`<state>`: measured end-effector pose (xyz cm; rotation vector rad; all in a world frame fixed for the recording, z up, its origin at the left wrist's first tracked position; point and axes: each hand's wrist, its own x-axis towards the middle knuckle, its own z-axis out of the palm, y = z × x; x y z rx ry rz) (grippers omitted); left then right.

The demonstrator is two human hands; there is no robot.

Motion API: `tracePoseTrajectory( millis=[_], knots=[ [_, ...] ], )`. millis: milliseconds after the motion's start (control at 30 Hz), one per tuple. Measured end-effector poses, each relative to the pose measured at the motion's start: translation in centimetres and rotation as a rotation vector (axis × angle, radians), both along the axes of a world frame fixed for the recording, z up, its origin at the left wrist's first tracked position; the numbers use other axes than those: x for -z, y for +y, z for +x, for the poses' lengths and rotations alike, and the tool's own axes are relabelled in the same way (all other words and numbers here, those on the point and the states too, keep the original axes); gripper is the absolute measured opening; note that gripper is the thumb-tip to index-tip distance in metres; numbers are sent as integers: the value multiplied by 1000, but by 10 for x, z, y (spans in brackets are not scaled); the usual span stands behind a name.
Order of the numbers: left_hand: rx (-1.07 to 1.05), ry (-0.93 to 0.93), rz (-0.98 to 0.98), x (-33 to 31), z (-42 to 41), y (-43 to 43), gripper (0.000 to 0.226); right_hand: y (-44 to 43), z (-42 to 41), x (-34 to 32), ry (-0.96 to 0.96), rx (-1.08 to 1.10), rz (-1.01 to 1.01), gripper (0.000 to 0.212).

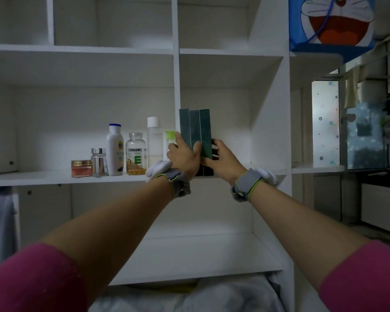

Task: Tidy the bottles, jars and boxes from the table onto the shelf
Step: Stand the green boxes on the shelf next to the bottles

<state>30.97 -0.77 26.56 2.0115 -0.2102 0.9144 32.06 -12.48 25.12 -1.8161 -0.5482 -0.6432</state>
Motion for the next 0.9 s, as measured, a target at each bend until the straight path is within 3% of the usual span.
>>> tracePoseTrajectory(
  millis=[167,433,900],
  knots=[
    [36,0,63,5,8,15,52,0,7,-1,-4,53,-58,66],
    [29,40,0,4,16,28,27,1,22,1,-25,127,-50,65],
    [-18,77,47,11,24,34,14,4,26,3,13,227,-171,65]
  ],
)
